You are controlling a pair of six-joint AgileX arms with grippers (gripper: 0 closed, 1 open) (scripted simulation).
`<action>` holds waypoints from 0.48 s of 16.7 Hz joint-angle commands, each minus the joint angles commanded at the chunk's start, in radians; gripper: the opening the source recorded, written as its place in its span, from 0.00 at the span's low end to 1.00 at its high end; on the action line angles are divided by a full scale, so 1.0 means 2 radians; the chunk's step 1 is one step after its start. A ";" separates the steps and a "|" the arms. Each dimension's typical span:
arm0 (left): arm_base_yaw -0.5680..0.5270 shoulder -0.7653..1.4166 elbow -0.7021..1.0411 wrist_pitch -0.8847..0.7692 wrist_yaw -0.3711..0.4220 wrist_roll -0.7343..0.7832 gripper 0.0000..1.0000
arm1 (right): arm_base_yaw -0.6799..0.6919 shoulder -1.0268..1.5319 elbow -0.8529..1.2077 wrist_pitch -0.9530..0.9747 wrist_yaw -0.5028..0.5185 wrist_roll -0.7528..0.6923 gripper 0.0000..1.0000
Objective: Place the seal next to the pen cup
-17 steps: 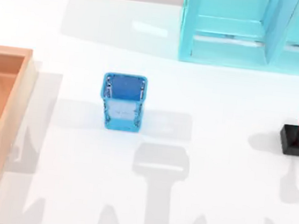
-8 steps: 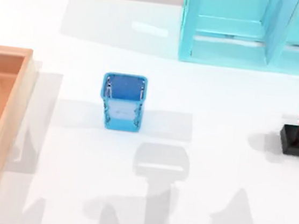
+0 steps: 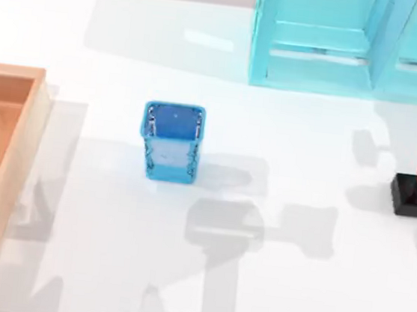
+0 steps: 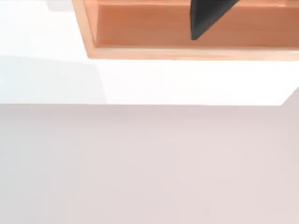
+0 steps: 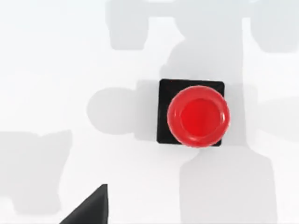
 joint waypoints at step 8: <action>0.000 0.000 0.000 0.000 0.000 0.000 1.00 | 0.001 0.195 0.166 -0.134 0.003 0.022 1.00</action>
